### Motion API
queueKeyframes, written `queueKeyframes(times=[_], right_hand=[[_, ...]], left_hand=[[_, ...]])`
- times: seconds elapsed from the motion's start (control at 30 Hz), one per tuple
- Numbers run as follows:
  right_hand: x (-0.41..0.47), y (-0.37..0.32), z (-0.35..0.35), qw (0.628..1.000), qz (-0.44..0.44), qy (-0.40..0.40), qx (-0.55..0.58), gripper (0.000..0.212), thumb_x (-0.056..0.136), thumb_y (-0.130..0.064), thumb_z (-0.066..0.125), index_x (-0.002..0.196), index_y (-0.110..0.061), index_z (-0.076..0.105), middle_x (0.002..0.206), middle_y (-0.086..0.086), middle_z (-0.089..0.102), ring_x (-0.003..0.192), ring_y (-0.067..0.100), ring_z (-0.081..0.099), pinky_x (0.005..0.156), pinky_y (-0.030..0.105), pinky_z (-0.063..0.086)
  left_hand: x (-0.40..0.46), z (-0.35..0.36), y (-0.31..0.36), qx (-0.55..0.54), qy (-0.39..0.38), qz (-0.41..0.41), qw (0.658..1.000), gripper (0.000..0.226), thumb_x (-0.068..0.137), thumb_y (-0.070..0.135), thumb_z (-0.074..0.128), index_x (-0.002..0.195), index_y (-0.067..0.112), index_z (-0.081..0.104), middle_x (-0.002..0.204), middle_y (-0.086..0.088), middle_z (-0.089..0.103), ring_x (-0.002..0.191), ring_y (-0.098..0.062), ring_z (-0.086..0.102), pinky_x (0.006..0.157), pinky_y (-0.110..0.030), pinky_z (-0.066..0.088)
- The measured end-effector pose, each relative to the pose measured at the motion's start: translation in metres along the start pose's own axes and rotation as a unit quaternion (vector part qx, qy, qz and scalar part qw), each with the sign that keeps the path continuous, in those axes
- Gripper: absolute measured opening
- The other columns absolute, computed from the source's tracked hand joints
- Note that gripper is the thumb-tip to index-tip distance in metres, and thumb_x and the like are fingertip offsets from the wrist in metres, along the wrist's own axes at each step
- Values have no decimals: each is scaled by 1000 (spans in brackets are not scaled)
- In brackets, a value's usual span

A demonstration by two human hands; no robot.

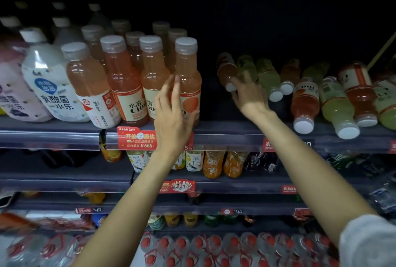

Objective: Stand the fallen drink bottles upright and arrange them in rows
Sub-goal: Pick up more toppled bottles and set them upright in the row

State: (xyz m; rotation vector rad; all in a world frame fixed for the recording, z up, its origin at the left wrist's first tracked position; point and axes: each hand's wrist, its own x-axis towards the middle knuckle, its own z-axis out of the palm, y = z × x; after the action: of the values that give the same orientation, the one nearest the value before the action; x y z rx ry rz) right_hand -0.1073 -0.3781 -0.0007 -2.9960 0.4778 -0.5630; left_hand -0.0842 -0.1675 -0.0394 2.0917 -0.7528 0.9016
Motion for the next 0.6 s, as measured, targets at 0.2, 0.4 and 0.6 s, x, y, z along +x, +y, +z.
queueKeyframes(times=[0.2,0.4,0.6], right_hand=[[16,4,28,997,-33,-64,29,37,92,-5,52,128,-2,48,145,10,31,108,39,52,79,36,44],[-27,-1,6,991,-78,-25,104,37,87,-17,61,122,-10,51,139,11,37,109,39,51,79,33,44],[-64,2,-32,985,-157,56,51,43,84,0,50,119,-22,61,124,7,55,104,36,56,73,44,51]], left_hand=[[-2,-2,0,5,-4,0,1000,84,80,23,76,147,3,29,147,-15,34,131,-24,29,89,-23,38],[-1,-3,-2,-1,-7,3,1000,83,82,27,74,147,7,27,149,-13,32,132,-23,30,84,-22,40],[-2,-3,-5,-2,-9,10,1000,82,82,26,74,147,6,27,148,-15,33,130,-24,31,83,-24,41]])
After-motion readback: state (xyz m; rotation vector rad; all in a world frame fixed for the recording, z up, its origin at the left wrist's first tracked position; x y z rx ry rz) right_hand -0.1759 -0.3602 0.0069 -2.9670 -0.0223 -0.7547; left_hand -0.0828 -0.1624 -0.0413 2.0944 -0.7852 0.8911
